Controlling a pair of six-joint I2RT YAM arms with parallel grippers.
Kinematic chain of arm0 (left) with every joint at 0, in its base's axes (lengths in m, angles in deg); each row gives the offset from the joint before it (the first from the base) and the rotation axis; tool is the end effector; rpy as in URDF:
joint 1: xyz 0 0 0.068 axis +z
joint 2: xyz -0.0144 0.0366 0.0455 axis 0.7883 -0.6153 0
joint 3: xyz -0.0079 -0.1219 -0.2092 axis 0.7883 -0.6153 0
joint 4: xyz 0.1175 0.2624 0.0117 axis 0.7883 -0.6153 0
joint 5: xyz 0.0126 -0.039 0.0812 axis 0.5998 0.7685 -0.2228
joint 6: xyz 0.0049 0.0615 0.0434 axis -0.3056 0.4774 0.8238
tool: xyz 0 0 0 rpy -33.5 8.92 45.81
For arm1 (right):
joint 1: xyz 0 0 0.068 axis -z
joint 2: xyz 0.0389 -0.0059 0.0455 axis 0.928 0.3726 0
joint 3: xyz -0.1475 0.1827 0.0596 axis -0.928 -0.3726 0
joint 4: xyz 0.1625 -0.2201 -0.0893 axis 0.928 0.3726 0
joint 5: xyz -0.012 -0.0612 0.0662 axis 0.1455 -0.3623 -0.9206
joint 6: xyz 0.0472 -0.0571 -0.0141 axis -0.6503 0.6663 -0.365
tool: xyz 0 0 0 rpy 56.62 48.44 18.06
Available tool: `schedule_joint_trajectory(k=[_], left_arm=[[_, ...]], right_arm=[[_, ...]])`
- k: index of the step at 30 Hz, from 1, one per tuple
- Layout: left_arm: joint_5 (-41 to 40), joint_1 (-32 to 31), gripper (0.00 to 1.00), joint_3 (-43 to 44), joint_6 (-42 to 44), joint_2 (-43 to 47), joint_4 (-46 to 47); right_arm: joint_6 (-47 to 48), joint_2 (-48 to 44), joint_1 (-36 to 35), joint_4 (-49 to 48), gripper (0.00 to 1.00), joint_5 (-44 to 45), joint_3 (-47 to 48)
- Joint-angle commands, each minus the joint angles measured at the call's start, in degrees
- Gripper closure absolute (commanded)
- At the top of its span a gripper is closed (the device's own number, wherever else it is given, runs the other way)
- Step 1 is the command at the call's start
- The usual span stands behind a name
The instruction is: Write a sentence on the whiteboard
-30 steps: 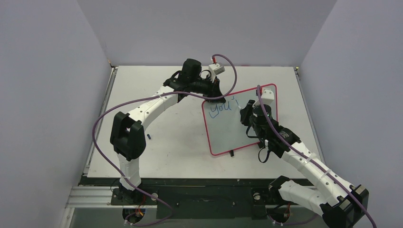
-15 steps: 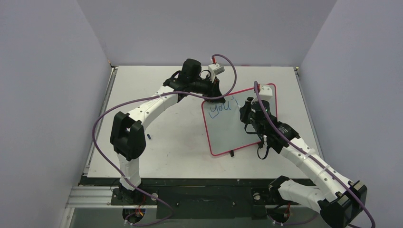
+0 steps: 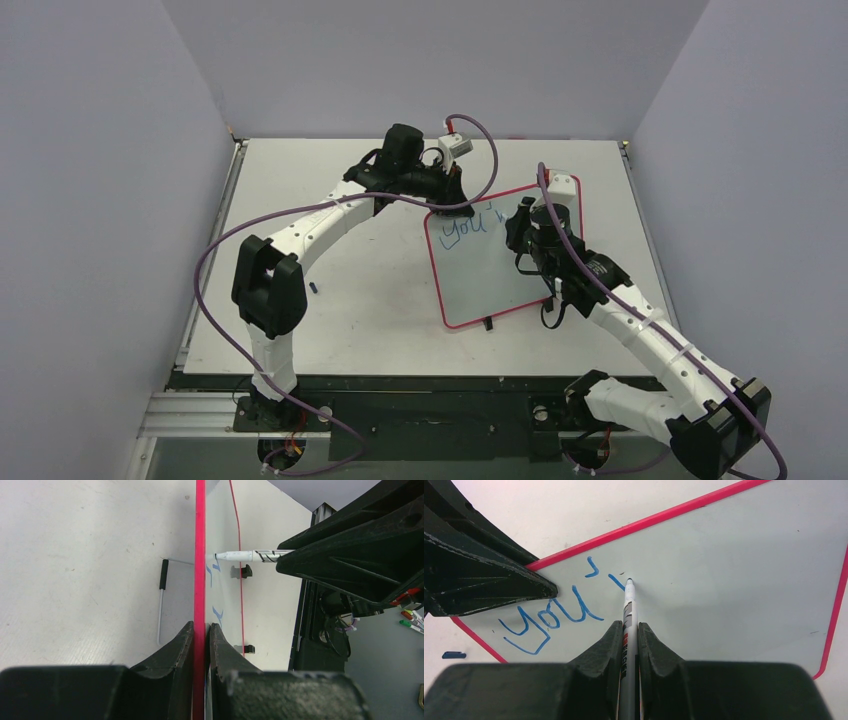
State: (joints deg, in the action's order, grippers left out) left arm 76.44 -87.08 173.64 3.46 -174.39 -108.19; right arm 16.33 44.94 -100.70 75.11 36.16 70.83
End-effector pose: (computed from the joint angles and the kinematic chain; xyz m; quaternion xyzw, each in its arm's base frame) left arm 0.3683 -0.3125 0.2765 0.3939 0.7308 -0.4594 0.3158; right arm 0.2634 0.1482 0.2897 0.0424 0.8434 0.1694 0.5081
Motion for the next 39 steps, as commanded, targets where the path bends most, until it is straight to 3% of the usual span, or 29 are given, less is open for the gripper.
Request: schedule_joint_trajectory(k=[1,16,25,39], left_arm=[[3.1,-1.8,1.0,1.2,3.5,1.0,-2.4],[3.1,-1.8,1.0,1.4,3.5,0.5,-2.5],[2.8,-1.7,1.0,1.7,3.5,0.5,-2.8],[2.7,-1.7,1.0,2.2,3.5,0.3,-3.4]], right_arm=[[0.8,1.5,1.0,-2.9,1.0,-0.1,2.1],[2.0,-1.1,4.3,-2.3,1.0,-1.6,3.4],[0.5,-7.8,7.8,-2.2,1.0,-5.3,-1.1],[-1.4,-7.1,8.1,-4.9,1.0,-8.5,-5.0]])
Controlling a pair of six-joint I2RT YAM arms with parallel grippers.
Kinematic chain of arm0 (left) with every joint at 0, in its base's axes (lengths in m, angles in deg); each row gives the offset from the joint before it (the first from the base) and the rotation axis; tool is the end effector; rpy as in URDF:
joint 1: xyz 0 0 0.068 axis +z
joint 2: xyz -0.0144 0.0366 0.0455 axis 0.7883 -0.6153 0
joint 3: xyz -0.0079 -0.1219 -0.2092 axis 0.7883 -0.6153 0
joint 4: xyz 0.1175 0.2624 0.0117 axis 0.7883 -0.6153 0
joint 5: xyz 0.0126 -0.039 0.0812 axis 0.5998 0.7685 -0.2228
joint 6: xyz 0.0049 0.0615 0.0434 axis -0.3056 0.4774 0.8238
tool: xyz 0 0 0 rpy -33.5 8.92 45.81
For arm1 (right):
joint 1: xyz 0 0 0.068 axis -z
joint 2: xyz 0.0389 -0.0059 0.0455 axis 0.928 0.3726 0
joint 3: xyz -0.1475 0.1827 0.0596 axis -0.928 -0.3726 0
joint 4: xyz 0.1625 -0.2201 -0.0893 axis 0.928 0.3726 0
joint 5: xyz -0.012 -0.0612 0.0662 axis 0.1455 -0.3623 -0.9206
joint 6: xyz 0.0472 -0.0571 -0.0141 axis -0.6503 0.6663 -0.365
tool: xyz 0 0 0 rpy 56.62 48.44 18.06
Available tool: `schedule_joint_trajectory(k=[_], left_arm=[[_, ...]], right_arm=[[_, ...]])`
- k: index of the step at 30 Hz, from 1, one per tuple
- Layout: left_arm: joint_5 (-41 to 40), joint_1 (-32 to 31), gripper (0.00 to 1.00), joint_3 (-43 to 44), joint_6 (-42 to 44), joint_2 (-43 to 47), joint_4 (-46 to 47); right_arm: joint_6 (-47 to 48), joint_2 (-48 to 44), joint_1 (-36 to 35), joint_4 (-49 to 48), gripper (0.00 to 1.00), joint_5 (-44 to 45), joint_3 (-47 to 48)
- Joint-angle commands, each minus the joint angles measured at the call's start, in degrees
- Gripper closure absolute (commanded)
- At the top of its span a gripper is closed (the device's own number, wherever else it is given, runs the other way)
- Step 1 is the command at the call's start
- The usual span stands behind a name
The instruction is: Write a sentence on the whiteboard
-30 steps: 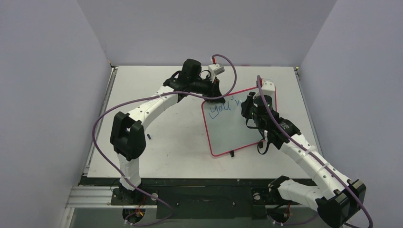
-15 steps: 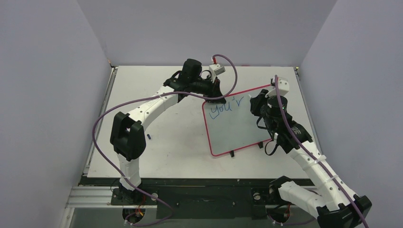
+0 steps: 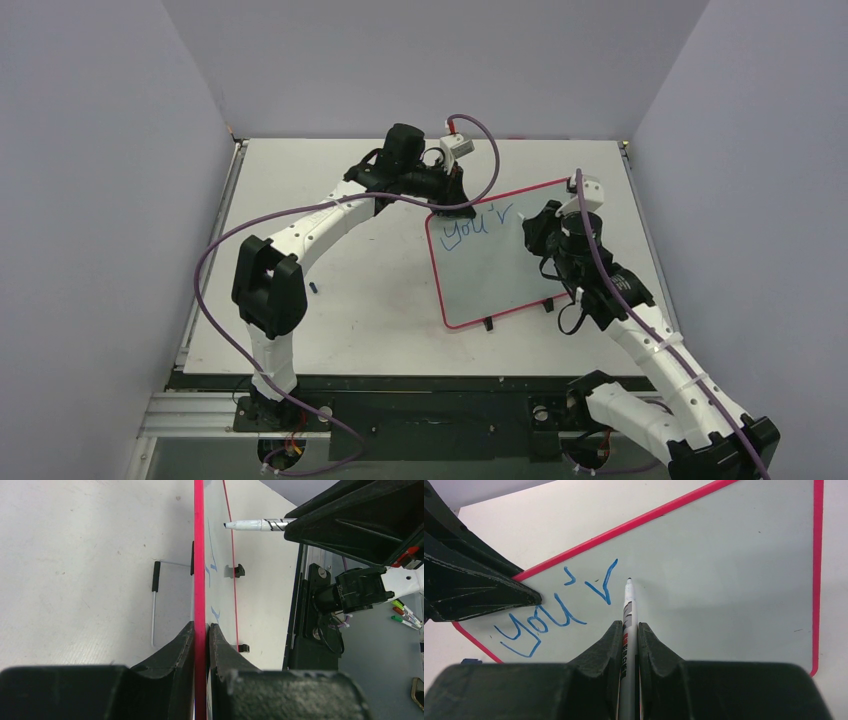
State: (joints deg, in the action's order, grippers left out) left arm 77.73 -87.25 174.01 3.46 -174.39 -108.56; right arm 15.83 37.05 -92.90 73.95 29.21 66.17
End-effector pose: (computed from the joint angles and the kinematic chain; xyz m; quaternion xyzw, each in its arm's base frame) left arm 0.3660 -0.3139 0.2788 0.3989 0.7252 -0.4677 0.3101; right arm 0.2569 0.1082 0.2962 0.0733 0.8238 0.1997 0.5254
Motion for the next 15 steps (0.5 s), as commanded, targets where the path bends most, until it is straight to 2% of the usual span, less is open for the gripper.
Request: schedule_joint_trajectory(k=[1,15], left_arm=[[1.4,-1.5,1.0,1.8,3.5,0.3,-3.0],[1.2,-1.5,1.0,2.4,3.5,0.0,-4.0]], right_arm=[[-0.9,1.1,0.3,-4.1,1.0,-1.5,-0.4],[-0.6,2.6,2.5,-5.1,1.0,-1.0,-1.2]])
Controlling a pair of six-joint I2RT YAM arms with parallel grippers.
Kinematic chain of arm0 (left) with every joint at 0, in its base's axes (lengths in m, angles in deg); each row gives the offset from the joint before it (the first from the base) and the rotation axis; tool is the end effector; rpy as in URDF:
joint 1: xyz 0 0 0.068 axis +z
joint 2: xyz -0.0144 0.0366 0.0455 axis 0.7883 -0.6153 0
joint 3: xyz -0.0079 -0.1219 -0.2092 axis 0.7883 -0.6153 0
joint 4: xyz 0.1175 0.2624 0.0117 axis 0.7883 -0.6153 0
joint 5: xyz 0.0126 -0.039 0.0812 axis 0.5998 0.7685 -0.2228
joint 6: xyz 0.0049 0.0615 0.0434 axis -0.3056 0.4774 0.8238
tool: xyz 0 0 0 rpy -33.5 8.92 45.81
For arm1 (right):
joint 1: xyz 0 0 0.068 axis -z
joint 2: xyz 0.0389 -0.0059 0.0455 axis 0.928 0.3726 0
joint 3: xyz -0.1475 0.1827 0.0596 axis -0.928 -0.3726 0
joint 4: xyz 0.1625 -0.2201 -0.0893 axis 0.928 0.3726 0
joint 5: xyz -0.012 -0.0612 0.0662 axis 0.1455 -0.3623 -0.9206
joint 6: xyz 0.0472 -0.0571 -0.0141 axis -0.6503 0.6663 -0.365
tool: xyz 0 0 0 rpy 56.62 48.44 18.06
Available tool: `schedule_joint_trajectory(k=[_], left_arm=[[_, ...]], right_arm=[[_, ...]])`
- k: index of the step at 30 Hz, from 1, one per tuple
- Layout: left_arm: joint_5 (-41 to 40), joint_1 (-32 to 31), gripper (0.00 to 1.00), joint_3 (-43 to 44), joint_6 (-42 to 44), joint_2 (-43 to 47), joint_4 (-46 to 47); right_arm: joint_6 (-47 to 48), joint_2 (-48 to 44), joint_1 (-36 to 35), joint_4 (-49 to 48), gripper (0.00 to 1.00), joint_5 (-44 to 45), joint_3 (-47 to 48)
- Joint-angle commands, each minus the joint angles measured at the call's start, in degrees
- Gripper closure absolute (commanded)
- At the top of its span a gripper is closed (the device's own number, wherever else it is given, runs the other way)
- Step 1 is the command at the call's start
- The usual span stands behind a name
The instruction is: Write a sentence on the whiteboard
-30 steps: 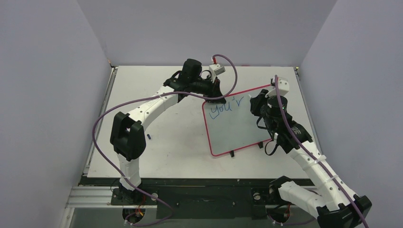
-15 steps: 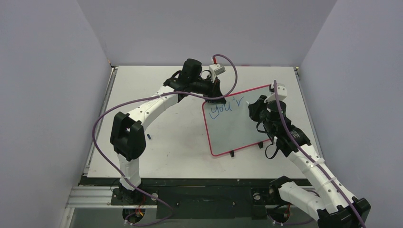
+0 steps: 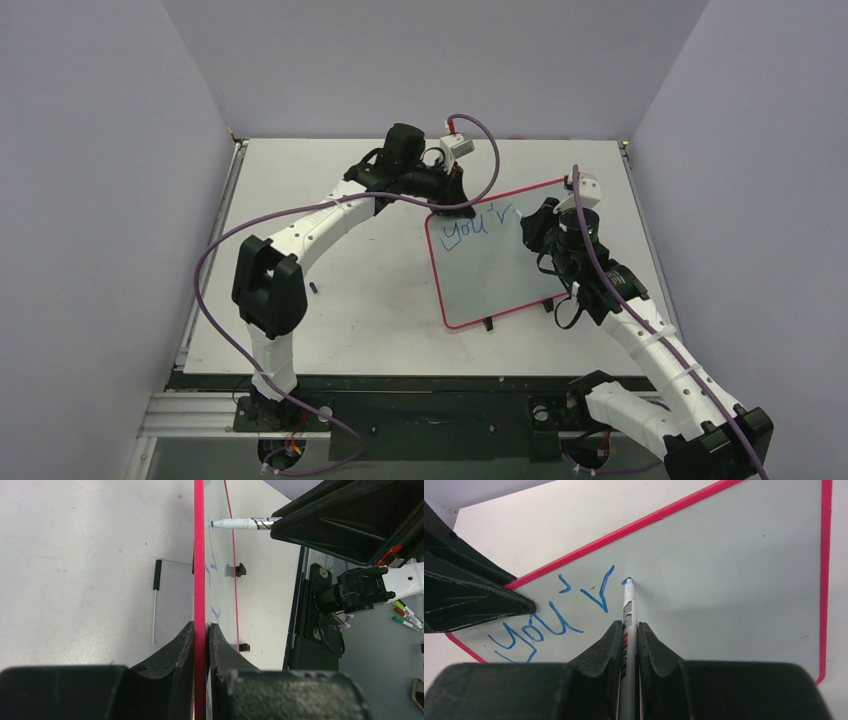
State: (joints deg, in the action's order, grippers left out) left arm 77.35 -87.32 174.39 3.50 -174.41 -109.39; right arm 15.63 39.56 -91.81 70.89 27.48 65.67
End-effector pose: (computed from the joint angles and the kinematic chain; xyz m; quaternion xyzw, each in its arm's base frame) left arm 0.3656 -0.3140 0.2796 0.3976 0.7285 -0.4651 0.3081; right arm 0.2679 0.1093 0.2878 0.0742 0.8240 0.2072 0.5222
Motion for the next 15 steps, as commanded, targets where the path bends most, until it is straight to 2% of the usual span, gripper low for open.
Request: schedule_joint_trajectory(k=[1,15], left_arm=[[1.6,-1.4,1.0,2.1,3.5,0.0,-3.1],[1.5,-1.4,1.0,2.3,3.4,-0.1,-3.2]], right_arm=[[-0.4,0.1,1.5,-1.7,1.0,0.8,-0.6],[-0.2,2.6,2.5,-1.5,1.0,-1.4,3.0]])
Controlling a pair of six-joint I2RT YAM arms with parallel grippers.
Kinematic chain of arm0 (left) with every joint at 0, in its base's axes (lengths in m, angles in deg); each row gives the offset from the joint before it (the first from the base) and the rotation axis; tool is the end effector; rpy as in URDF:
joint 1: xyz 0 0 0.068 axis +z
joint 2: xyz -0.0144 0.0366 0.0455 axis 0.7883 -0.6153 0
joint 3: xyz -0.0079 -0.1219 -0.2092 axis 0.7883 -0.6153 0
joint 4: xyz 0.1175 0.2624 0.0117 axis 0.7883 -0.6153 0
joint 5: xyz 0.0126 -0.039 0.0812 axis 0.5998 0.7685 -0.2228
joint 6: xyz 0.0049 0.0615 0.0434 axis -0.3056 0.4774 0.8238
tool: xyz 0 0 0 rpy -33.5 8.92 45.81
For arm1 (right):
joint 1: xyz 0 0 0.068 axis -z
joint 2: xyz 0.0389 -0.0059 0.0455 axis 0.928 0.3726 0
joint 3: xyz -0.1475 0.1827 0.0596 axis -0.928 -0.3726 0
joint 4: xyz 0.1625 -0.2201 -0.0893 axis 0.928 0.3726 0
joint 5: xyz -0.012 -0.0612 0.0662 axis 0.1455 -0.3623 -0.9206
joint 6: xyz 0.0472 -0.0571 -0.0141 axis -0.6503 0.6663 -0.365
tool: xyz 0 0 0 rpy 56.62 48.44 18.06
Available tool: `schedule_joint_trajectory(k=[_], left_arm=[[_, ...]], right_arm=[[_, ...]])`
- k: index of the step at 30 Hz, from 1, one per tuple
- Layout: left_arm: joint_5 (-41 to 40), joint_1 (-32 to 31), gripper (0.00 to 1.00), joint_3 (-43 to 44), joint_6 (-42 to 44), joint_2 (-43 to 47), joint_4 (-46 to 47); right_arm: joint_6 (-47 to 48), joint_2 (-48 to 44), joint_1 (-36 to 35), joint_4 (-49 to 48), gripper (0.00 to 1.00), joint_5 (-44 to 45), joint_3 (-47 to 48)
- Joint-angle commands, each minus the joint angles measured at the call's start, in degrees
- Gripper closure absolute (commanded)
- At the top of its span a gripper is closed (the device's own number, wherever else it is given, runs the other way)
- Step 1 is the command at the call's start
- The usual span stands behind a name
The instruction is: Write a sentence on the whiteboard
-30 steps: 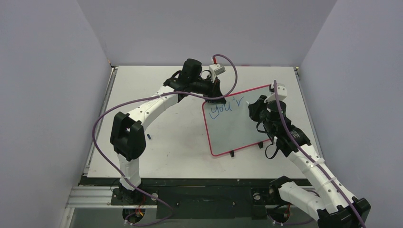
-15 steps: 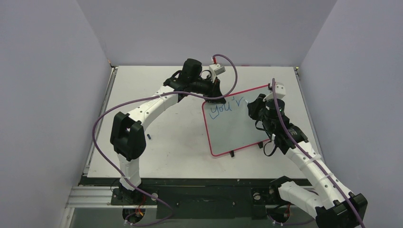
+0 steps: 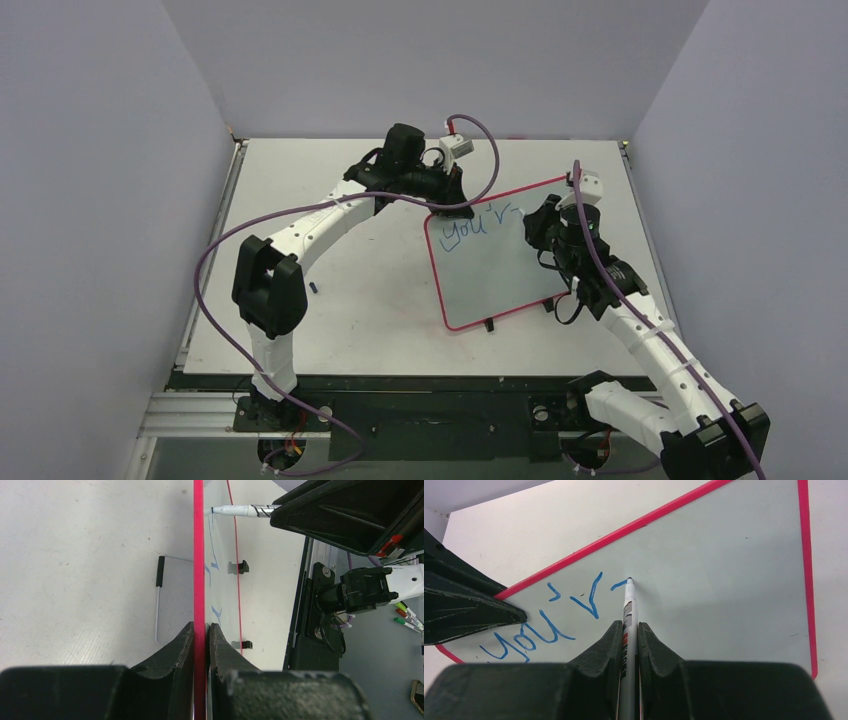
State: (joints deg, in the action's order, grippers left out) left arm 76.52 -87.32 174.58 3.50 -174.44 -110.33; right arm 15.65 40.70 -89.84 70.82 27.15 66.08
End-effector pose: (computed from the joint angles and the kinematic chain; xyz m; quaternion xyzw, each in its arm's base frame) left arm 0.3658 -0.3133 0.2786 0.3938 0.7352 -0.4593 0.3056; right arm 0.2748 0.1018 0.2855 0.0865 0.8260 0.1981 0.5205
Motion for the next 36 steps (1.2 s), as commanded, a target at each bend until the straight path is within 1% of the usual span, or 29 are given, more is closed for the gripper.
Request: schedule_joint_trajectory(k=[1,14,36], left_arm=[[2.4,-1.4,1.0,2.1,3.4,-0.1,-2.2],[2.5,-1.5,1.0,2.3,3.5,-0.5,-2.2],[2.6,-1.5,1.0,2.7,3.4,-0.6,-1.8]], right_arm=[[-0.3,1.7,0.5,-1.7,1.0,-1.4,2.7],[-1.3,2.9,0.3,-3.7,1.0,-4.4,2.5],[-2.9,-0.8,-0.4,-3.8,1.0,-5.3,-4.4]])
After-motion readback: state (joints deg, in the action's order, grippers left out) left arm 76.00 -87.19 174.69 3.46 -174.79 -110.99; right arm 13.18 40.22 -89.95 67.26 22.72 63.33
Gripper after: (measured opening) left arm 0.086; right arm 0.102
